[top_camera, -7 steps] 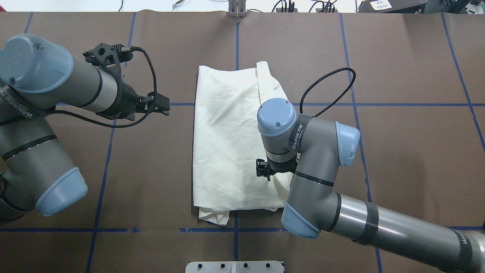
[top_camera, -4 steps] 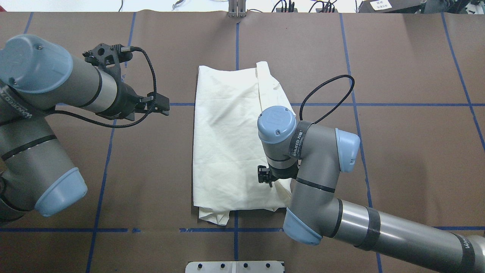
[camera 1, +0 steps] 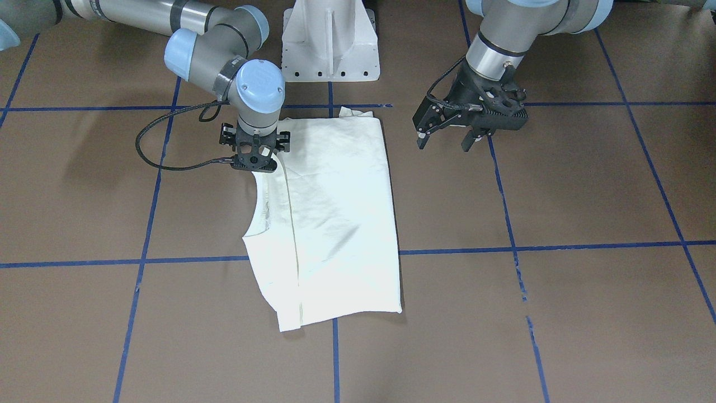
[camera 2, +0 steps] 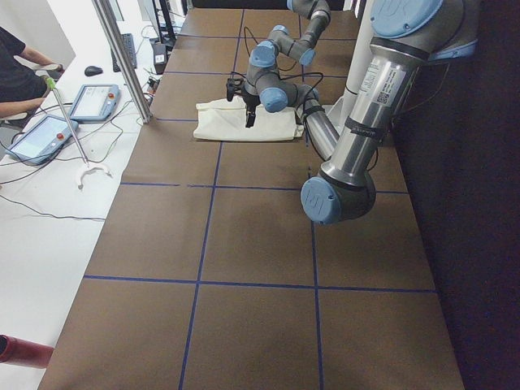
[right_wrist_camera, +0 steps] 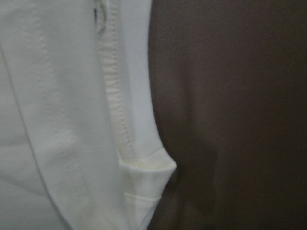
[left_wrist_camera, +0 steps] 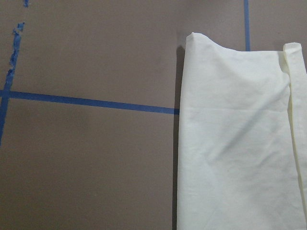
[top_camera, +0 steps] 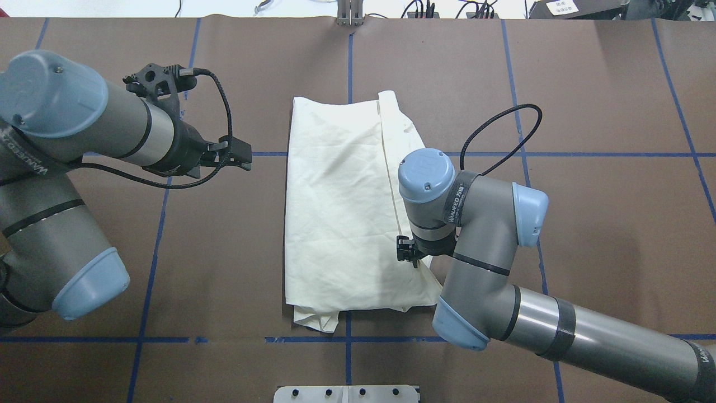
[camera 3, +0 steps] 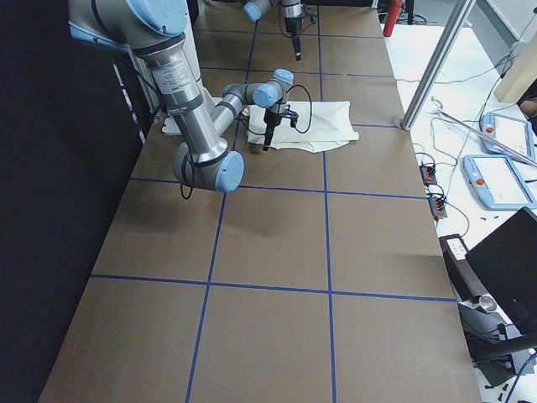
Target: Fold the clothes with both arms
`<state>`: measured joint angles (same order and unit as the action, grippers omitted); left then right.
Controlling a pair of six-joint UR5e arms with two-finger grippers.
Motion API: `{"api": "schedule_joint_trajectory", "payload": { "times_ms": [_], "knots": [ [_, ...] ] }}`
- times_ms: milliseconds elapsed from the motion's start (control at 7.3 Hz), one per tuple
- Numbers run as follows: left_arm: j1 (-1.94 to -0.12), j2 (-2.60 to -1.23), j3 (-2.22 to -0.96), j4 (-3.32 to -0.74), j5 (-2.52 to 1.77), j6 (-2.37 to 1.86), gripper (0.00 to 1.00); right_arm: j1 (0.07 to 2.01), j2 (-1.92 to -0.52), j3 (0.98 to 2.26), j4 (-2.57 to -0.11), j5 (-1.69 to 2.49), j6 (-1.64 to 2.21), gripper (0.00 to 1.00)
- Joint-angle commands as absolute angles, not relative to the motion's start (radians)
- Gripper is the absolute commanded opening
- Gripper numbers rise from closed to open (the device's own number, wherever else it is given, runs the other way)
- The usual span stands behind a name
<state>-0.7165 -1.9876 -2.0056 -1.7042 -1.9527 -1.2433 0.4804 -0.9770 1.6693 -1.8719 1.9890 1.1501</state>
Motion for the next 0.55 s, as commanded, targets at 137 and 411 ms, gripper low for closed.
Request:
{"api": "schedule_joint_trajectory", "payload": {
  "times_ms": [137, 411],
  "knots": [
    [-0.712, -1.993, -2.006, -1.704, -1.953, -1.250, 1.00, 0.534, -1.041, 1.684, -1.867, 1.979, 1.117, 1.00],
    [-0.712, -1.994, -2.006, -1.704, -1.953, -1.249, 1.00, 0.581, -1.113, 1.759, -1.867, 1.971, 1.068, 1.00]
  ]
}}
